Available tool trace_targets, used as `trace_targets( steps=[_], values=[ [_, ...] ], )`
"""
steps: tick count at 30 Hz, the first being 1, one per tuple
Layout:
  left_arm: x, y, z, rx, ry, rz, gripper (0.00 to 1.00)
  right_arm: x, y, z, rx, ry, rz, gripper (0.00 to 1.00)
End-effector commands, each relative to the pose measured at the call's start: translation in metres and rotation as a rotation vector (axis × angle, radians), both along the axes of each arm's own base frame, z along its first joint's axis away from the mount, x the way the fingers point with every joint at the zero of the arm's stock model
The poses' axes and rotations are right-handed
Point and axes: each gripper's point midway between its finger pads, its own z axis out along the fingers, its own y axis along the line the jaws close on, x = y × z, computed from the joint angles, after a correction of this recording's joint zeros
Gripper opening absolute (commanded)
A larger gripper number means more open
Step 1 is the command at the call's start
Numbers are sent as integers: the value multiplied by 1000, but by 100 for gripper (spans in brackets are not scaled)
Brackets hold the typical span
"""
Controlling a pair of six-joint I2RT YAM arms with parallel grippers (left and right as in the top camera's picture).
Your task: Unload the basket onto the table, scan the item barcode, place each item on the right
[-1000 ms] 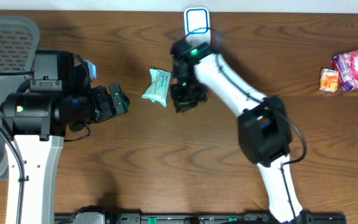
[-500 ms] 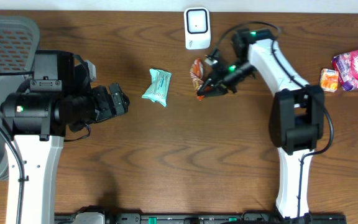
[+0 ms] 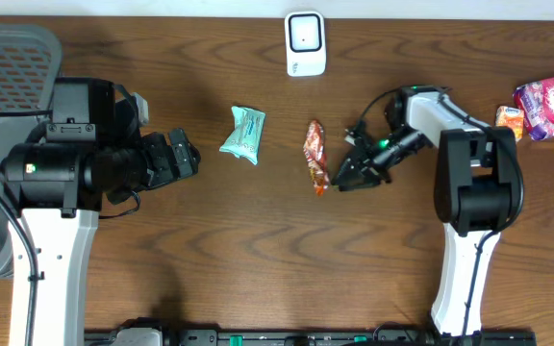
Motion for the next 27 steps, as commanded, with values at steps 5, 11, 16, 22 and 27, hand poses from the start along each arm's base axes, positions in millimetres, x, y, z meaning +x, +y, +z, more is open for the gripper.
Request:
trace_targets(
  steps=[5,11,16,22,27],
  values=[
    [0,2,3,3,-8,4,98,34,-45,34,-318,-135,16,34],
    [0,2,3,3,-8,4,98,54,-24,66,-304,-289,36,58],
    [0,2,3,3,-8,4,98,61,8,60,-329,-354,63,60],
    [0,2,3,3,-8,4,98,77,25,40,-640,-485,58,60],
    [0,2,3,3,-8,4,98,90,35,39,-893,-646,35,64]
  ],
)
